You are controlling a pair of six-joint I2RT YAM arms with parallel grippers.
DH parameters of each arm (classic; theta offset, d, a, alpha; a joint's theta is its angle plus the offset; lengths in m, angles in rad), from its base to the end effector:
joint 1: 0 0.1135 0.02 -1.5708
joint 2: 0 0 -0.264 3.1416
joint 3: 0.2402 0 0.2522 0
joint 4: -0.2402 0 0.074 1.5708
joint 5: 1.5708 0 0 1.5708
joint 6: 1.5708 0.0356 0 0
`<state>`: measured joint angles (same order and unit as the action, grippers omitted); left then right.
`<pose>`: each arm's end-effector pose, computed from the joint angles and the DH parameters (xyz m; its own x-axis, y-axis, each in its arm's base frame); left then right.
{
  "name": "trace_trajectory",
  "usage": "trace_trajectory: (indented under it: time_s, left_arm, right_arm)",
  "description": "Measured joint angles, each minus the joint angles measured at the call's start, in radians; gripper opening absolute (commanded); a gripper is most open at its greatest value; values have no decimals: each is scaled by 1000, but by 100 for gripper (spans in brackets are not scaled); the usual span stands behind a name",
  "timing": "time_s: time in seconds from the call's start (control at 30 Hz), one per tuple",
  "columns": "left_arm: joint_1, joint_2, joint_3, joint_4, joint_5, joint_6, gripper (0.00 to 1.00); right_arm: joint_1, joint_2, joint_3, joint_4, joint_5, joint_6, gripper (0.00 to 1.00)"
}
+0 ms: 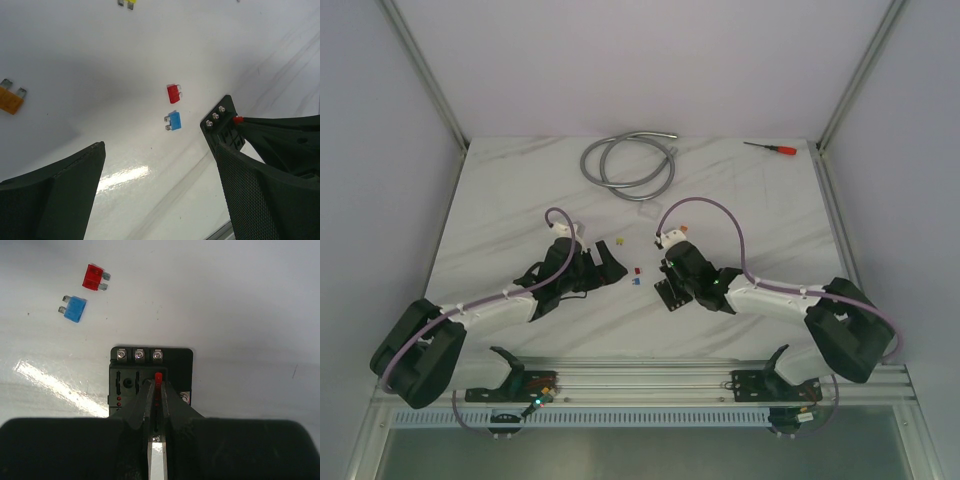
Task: Snap on the fuse box
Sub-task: Install the fuse at the fuse box base.
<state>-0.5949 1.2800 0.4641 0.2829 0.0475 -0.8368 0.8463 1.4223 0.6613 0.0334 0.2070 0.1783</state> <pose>0.2063 -0.1416 0.1734 -0.7227 -0.4065 -0.5590 0.0852 0.7502 -0.6557 0.1917 0.2056 0.1767 -0.5457 -0.3547 -0.7592 -0.5429 0.8398 -0.0021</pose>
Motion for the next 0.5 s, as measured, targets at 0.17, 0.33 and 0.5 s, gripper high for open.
trace_trajectory:
  time_s: [0.17, 0.33, 0.5]
  left_arm:
    - [0, 0, 0, 0, 0, 0, 100]
    - [0, 0, 0, 0, 0, 0, 100]
    - [0, 0, 0, 0, 0, -1, 100]
  right_arm:
    - [0, 0, -1, 3, 0, 2, 12]
    - [0, -7, -11, 11, 0, 5, 21]
    - [0, -13, -14, 10, 4, 7, 29]
